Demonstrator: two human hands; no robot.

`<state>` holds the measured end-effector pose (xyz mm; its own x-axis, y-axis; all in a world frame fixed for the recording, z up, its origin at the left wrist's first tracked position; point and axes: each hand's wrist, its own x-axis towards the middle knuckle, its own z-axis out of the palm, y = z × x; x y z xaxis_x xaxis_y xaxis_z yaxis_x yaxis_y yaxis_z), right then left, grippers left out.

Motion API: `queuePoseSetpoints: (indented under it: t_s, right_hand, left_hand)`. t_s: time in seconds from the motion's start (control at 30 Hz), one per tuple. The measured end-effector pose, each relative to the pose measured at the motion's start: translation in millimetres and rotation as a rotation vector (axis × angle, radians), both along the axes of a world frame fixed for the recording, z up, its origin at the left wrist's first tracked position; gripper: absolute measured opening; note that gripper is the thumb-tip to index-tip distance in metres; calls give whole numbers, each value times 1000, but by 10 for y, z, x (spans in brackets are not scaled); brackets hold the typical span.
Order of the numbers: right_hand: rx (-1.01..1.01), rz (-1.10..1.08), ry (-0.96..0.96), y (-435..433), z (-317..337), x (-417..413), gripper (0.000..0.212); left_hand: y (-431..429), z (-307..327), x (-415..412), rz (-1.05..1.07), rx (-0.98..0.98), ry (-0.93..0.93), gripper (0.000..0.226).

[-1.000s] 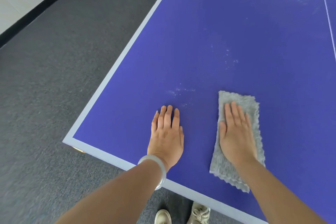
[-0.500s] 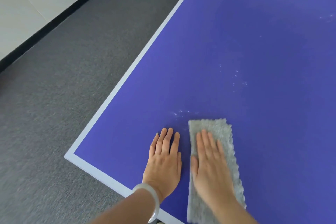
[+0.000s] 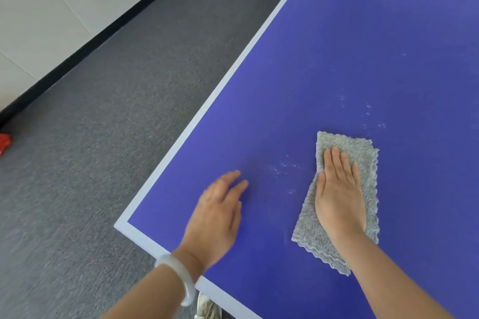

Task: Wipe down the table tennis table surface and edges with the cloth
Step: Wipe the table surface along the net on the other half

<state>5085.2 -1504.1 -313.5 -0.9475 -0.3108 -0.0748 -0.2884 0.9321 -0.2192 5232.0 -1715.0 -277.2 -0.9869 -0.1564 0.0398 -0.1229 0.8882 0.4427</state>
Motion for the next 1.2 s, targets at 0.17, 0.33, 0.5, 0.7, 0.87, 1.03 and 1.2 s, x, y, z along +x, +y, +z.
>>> queuePoseSetpoints:
  t_s: [0.17,0.33,0.5,0.7,0.87,1.03,1.2]
  right_hand:
    - [-13,55,-26,-499,48,945,60]
    - [38,164,9,-698,43,871,60]
    - [75,-148,-13,-980,77,-228,59]
    - [7,257,54,-1346,-9,1092,57]
    - [83,363,108,-382,13,1213,54]
    - [44,-550,16,42,108,810,56]
    - [-24,-210,89,-1511,7,1596,58]
  left_hand:
    - [-786,-93,-109,76,-212,-132,54]
    - [-876,-209,-105,29,-244,-121,63]
    - [-917,-252,-109,41,-215,-90,61]
    - [-969,-296,-78,12,-232,-80,61]
    - [-962,-307,-85,15,-246,-72,61]
    - [-941,-319,-105,17,-257,-64,62]
    - [-953,-320,-92,0,-258,-54,62]
